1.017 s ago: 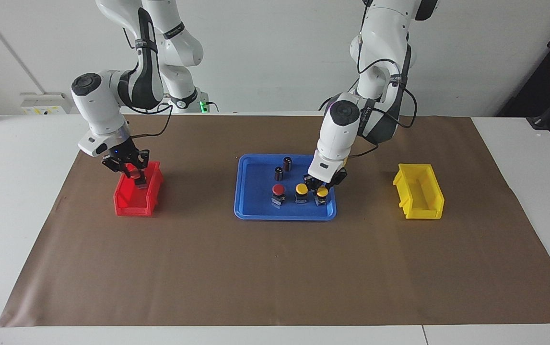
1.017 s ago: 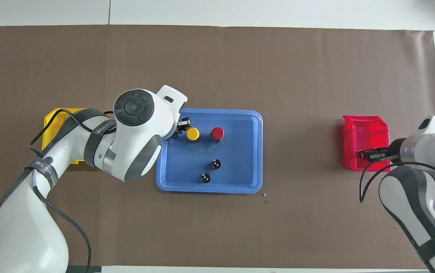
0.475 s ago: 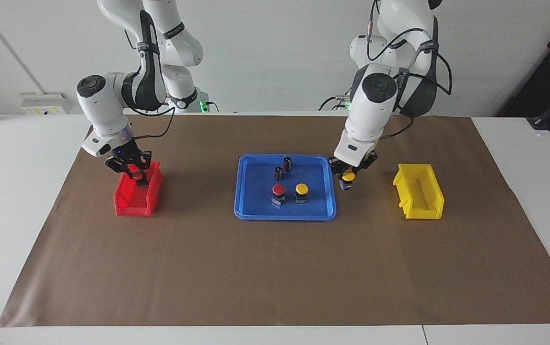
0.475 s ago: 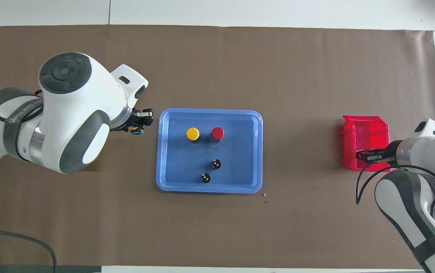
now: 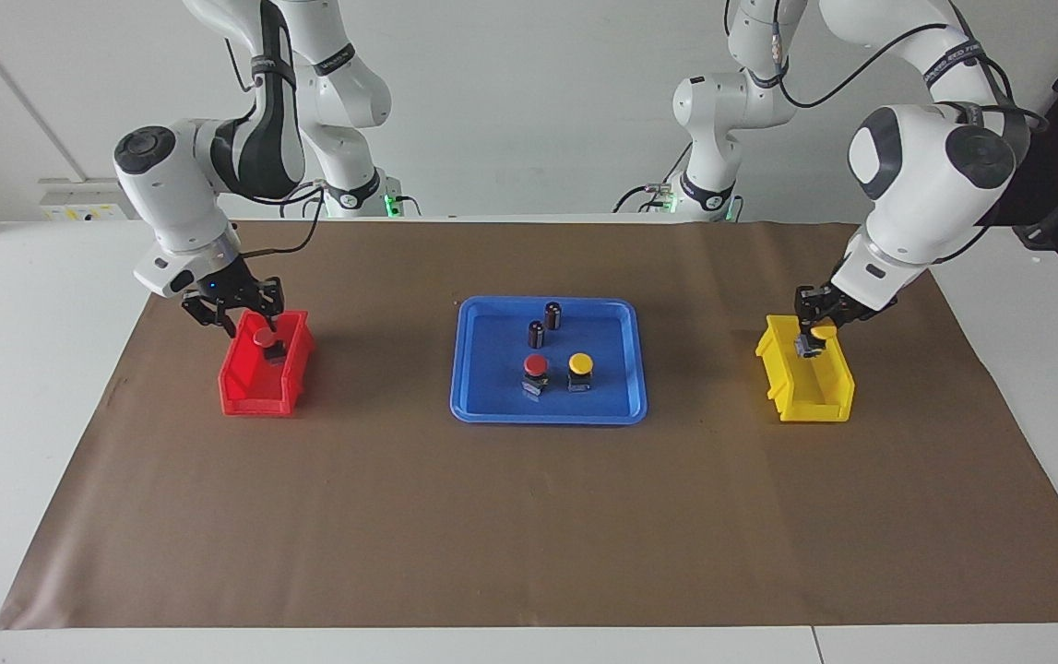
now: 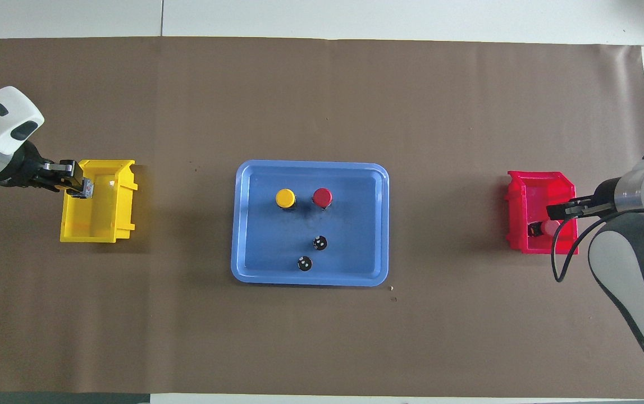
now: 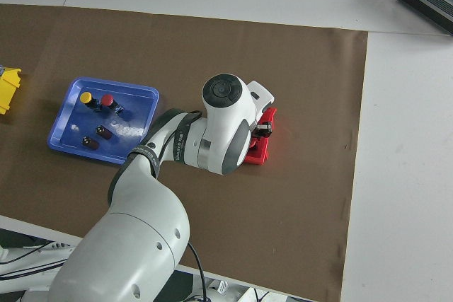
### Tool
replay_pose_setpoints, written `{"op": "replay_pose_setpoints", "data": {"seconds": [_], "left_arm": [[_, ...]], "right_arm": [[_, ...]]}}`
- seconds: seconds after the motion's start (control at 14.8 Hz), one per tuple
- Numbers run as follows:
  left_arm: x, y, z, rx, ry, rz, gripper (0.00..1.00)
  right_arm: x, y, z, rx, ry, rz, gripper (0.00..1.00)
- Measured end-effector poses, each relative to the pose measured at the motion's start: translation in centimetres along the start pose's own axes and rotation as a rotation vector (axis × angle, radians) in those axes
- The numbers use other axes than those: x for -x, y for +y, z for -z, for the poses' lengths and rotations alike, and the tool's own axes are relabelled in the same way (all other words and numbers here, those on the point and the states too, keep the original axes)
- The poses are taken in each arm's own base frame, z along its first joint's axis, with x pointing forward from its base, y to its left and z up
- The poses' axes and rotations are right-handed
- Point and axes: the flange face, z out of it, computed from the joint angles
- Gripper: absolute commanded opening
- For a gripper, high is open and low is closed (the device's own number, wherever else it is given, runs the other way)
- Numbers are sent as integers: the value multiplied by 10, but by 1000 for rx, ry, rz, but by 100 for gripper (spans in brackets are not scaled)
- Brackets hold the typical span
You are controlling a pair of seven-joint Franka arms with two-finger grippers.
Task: Sort red and yellow buttons by color
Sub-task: 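Reach into the tray and grasp the other red button with the right gripper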
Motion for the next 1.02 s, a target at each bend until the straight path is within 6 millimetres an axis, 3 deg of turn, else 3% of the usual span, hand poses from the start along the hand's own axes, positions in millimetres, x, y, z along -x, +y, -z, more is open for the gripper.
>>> {"op": "replay_pose_setpoints", "data": {"seconds": [0.14,0.2,0.47,0.61,0.81,0.95,1.02], "left_arm": [[8,-10,-20,3,3,4,1],[13,-9,-31,2,8,2,1],[31,-6,-70,-1,7,0,2],[35,-6,-87,-2,21,1,2],[38,-7,-103,-4,43,2,4],[38,-7,-112,-5,53,2,30],[37,-7,-114,-4,54,2,38]], "right_arm": [[-36,-46,32,-6,14,-45,76],[-54,-82,39,-9,32,-72,77],[-100,-239,46,-46,70,-226,80],[-114,-297,37,-58,77,-282,81],[-124,-362,3,-34,87,-303,81],[-123,-385,-24,-27,78,-299,81],[-122,-392,-33,-24,71,-295,81]]}}
